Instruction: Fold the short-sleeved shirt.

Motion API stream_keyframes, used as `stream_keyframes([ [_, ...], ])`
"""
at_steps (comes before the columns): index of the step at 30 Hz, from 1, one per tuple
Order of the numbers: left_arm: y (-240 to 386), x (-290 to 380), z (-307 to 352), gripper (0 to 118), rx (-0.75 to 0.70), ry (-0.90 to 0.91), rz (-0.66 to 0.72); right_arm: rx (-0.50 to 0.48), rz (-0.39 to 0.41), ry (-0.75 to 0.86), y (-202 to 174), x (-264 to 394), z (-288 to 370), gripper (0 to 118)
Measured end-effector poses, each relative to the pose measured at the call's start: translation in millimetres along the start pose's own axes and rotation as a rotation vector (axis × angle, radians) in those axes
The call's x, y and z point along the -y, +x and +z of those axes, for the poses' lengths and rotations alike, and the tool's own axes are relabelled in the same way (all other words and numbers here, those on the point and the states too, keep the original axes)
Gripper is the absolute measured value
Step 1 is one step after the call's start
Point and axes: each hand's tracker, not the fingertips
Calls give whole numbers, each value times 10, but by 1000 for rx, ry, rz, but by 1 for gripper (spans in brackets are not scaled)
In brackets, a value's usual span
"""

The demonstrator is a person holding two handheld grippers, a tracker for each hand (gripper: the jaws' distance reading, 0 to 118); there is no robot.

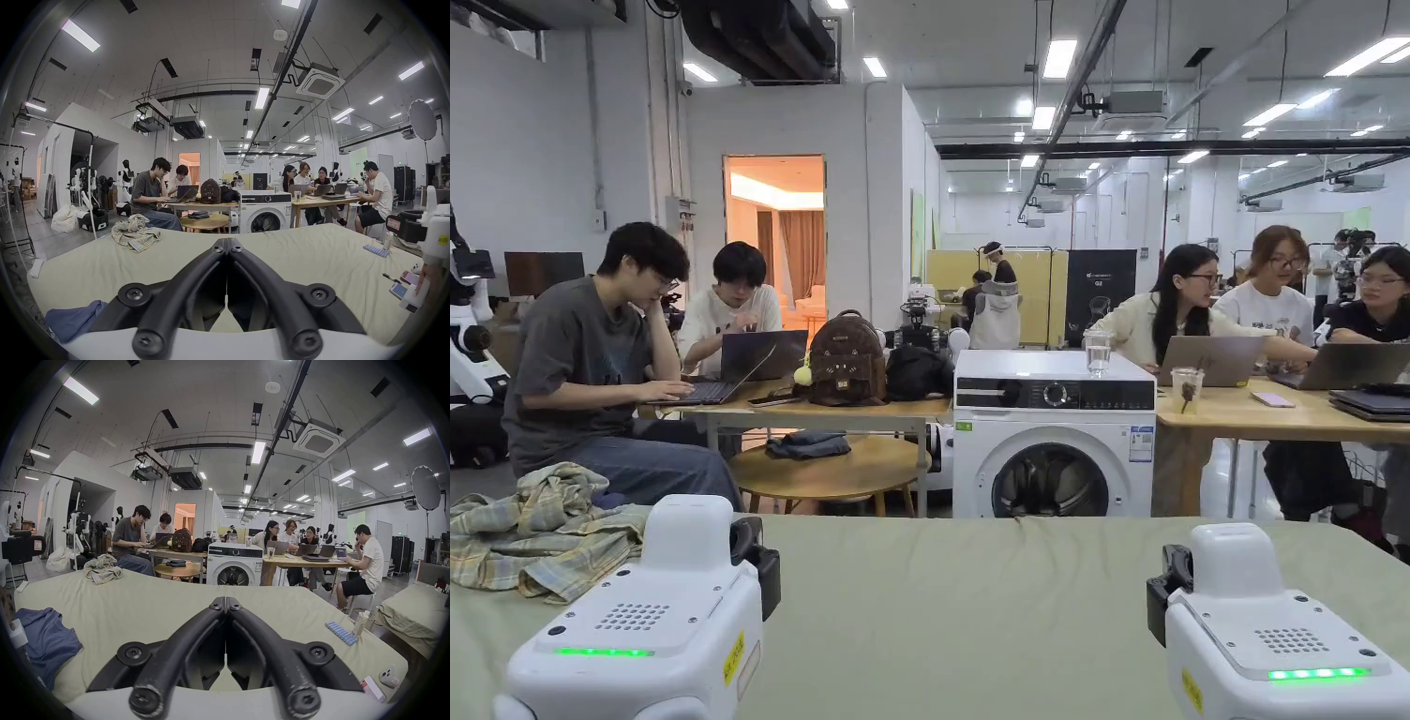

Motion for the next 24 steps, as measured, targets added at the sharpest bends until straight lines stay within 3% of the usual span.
stream_keyframes([
  [5,-161,-6,92,0,-30,-2,4,-43,-20,-11,-200,51,-71,0],
  [16,-882,75,553,0,-223,-36,-32,-227,-40,-22,-1078,133,-248,0],
  [24,-1138,120,668,0,-269,-63,-52,-304,-67,-27,-1459,134,-335,0],
])
